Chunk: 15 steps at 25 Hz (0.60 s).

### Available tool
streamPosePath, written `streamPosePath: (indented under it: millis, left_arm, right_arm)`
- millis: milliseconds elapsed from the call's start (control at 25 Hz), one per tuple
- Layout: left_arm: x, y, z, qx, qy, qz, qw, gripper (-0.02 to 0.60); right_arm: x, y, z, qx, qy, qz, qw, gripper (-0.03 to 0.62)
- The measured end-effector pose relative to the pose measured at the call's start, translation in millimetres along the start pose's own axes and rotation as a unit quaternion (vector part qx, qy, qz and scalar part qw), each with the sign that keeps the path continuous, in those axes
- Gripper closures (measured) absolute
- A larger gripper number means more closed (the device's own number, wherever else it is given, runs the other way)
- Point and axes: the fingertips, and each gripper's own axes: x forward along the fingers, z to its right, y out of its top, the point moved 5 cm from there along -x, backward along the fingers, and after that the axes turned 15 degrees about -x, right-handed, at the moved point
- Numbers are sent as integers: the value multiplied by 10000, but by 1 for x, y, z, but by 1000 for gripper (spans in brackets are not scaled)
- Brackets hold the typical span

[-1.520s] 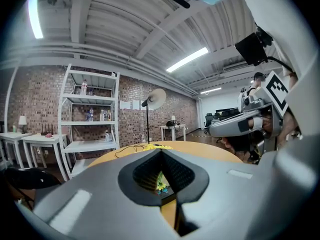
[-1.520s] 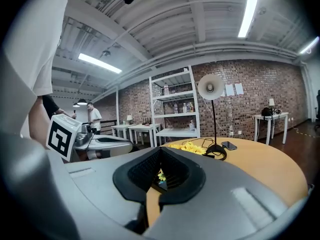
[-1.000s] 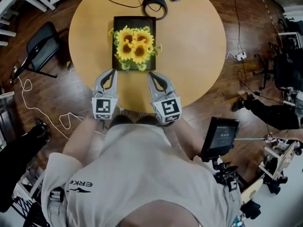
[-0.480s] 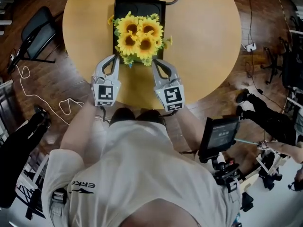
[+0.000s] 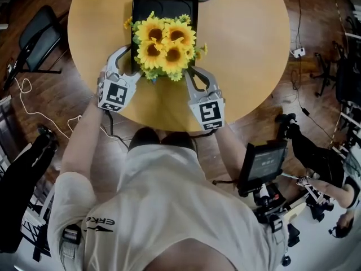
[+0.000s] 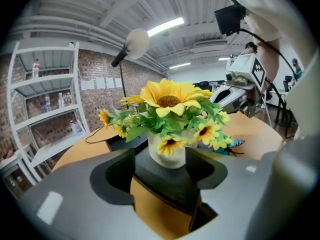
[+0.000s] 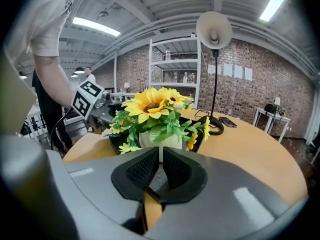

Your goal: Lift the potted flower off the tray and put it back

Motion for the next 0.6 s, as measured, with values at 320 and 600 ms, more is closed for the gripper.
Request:
streamPosePath:
  millis: [320, 600]
  left_arm:
    - [41, 5, -3, 844, -1175, -502, 9882, 105]
    - [61, 14, 1, 1768, -1798, -813, 9643, 78]
  right_arm:
    - [10, -1, 4, -255, 203, -82, 9994, 514]
    - [21, -1, 10, -691, 442, -261, 9963, 462]
